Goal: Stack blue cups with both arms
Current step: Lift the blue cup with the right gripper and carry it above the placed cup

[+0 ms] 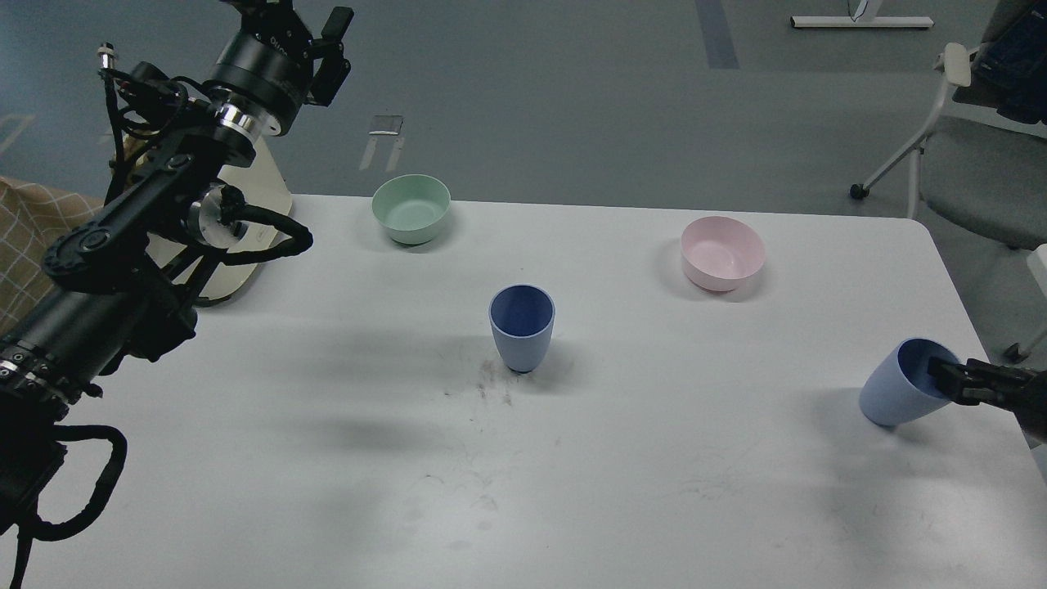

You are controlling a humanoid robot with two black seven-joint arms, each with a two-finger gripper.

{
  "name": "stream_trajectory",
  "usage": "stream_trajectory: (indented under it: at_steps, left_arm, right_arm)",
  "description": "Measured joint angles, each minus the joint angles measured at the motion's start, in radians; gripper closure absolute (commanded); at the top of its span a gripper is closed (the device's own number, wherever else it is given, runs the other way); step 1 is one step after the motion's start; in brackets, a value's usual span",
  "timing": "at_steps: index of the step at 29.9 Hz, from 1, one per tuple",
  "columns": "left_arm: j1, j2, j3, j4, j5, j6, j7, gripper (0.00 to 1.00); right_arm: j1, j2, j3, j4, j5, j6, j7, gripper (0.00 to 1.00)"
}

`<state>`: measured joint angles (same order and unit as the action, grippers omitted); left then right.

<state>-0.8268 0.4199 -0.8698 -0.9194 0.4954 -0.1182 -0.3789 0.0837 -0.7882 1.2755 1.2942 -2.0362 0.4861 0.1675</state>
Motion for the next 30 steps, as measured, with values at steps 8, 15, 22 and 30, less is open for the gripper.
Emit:
stream_trajectory:
  at_steps: [8,15,22,30]
  left_arm:
    - [0.000,-0.001,0.000,0.000,0.000,0.001,0.000,0.02]
    - [-0.002,0.001,0.000,0.000,0.000,0.002,0.000,0.02]
    - [-0.005,-0.005,0.000,-0.005,0.002,0.003,0.001,0.02]
    - [-0.005,-0.012,0.000,-0.011,0.003,0.001,0.001,0.02]
  right_arm:
    - [0.009,0.008,0.004,0.008,0.003,-0.004,0.002,1.00]
    - [0.045,0.012,0.022,0.028,0.016,-0.007,0.012,1.00]
    - [0.220,0.004,0.068,0.056,0.095,0.003,0.023,1.00]
    - [0.520,0.140,-0.034,0.093,0.183,0.003,0.001,1.00]
